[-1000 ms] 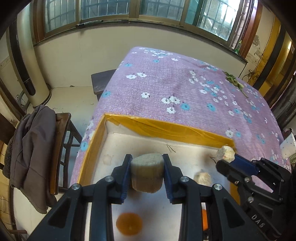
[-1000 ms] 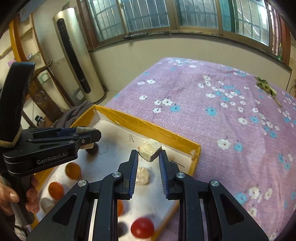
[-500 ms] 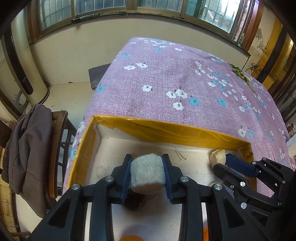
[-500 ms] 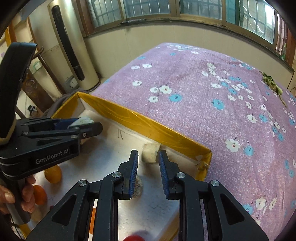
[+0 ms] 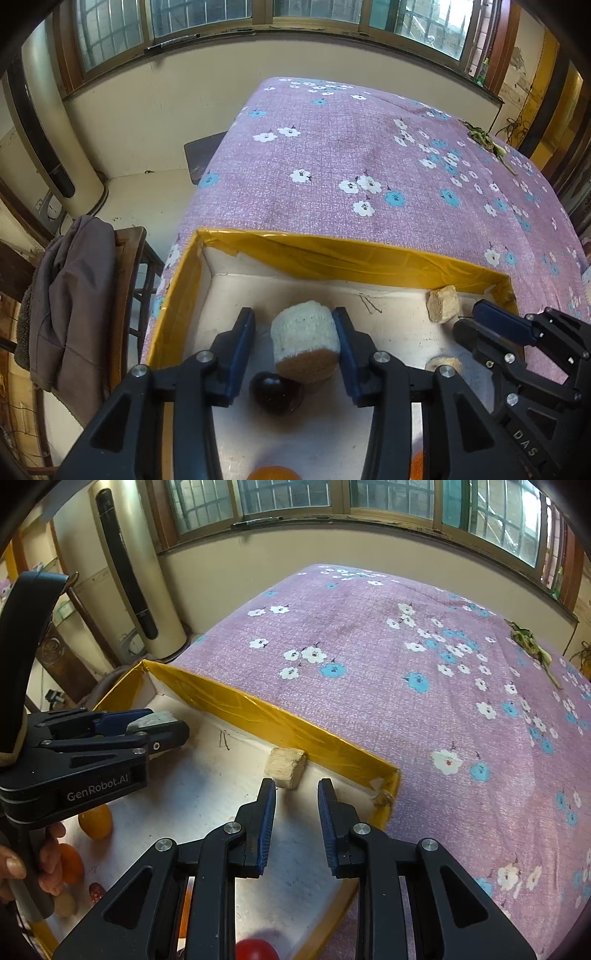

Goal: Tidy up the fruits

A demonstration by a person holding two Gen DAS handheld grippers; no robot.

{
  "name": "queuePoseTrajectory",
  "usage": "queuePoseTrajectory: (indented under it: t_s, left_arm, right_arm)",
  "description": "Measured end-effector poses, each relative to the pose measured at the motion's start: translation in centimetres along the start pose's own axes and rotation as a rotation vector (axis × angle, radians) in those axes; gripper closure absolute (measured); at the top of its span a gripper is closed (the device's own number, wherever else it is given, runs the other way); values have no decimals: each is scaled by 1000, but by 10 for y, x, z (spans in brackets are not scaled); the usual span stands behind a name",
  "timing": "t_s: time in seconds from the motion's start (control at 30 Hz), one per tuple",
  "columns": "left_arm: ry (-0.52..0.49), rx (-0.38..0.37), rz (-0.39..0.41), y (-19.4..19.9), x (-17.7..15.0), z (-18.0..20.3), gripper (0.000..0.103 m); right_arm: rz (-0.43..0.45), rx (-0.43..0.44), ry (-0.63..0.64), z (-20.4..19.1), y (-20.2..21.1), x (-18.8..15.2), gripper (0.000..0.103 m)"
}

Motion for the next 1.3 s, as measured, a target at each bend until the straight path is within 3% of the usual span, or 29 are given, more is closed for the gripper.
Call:
queuePoseTrajectory:
  t_s: [0.1,0.27,0.53,0.8,1.0,1.07,1.13,1.3]
  left_arm:
    - [-16,24,15,6,-1,0,42]
    - [-31,49,52,21,0,-3,35]
    - [-23,138,118,62,-20,-12,13]
    - [94,171,170,108,-70,-1,7]
    - [192,165,218,145,-114,28,2]
    - [206,166,230,155,-130,40,2]
    - [215,178,234,162,-144,49,1]
    - [242,208,224,178,-172,62,1]
  right_arm:
    - [3,-5,-15,3,8,-3,79]
    - [35,-18,-2,0,31,-11,72]
    - [45,6,-34,2,68,-38,70]
    - [50,34,-41,6,108,-91,67]
    - [51,45,-22,14,138,-139,66]
    - [58,44,-20,17,146,-149,63]
    - [75,37,-14,21,156,-157,51]
    - [110,56,0,21,178,-169,51]
Point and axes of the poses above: each gripper's, at about its wrist camera, not at the fingertips, and y roughly against the way its jaws point, z to its right, x to its top, the point moved 9 cm from there along -y, roughly the way its jaws point, and after that the axes turned 7 degrees about -y, right-handed, at the moved point
